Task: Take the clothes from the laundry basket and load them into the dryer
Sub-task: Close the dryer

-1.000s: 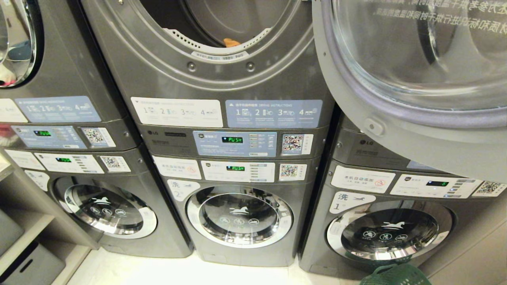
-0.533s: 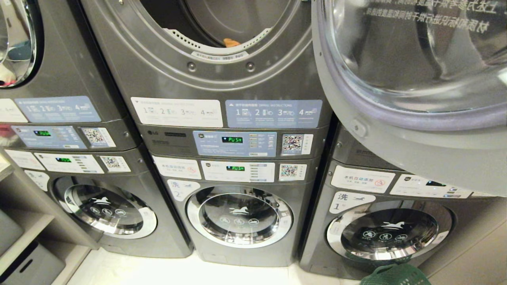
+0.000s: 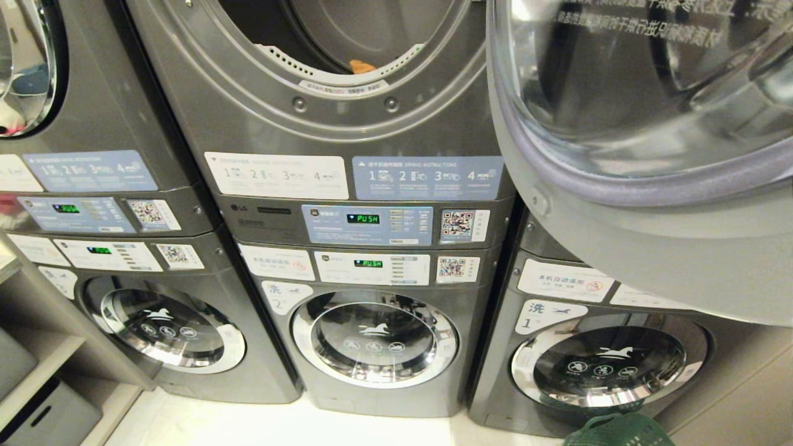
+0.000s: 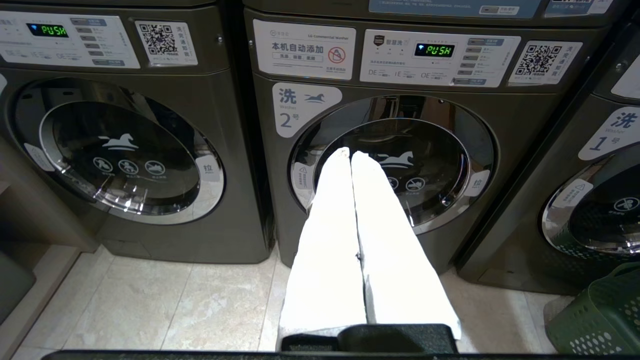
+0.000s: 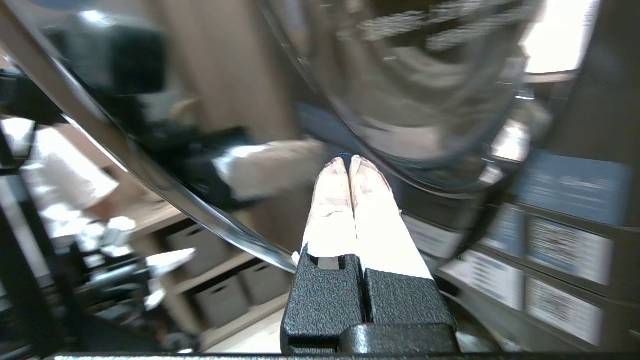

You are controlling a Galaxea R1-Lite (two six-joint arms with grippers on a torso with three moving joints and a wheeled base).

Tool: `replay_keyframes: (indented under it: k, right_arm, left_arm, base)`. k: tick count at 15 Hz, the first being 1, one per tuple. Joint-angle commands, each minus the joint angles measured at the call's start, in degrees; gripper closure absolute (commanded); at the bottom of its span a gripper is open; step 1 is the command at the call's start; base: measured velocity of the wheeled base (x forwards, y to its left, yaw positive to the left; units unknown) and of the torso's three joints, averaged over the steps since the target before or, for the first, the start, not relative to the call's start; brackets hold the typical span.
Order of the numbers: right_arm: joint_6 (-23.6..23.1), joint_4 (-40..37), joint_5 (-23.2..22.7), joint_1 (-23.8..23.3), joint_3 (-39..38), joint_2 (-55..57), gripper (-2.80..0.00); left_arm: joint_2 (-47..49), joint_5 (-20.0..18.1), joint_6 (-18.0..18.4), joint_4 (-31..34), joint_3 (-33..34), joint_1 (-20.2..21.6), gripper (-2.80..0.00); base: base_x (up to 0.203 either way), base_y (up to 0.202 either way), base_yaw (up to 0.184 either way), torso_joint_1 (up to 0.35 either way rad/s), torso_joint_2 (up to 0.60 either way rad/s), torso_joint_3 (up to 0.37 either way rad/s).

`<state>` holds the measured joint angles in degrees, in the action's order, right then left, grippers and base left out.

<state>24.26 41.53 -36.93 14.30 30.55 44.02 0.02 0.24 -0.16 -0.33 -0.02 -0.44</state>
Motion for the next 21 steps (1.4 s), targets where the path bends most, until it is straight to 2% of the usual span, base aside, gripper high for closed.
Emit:
replay_keyframes:
  k: [1,4,7,13,16,21]
  right_arm:
    - [-0.9,0.3,-0.2,6.4,1.8,4.7,0.00]
    - [-4.5,1.4,-0.1,14.2,2.4,8.7,0.00]
    - [-5.6,4.7,0.1,18.0,2.4,12.6,0.00]
    - [-8.0,6.1,0.1,24.4,4.6,18.3,0.00]
    - [-8.3,10.5,0.1,27.9,5.3,22.8,0.00]
    - [-9.0,11.1,0.9,28.3,5.2,23.6,0.00]
  left_arm:
    - [-0.1,0.0,0.0,0.0,0.0,0.0,0.00]
    - [-0.1,0.0,0.0,0.0,0.0,0.0,0.00]
    - [-0.1,0.0,0.0,0.0,0.0,0.0,0.00]
    - [-0.1,0.0,0.0,0.0,0.0,0.0,0.00]
    - [-0.1,0.0,0.0,0.0,0.0,0.0,0.00]
    - [-0.1,0.0,0.0,0.0,0.0,0.0,0.00]
  base:
    - [0.000,0.000,0.000,0.000,0.00,0.000]
    - [0.000,0.000,0.000,0.000,0.00,0.000]
    - [0.000,0.000,0.000,0.000,0.00,0.000]
    - [0.000,0.000,0.000,0.000,0.00,0.000]
    - [0.000,0.000,0.000,0.000,0.00,0.000]
    - [0.000,0.000,0.000,0.000,0.00,0.000]
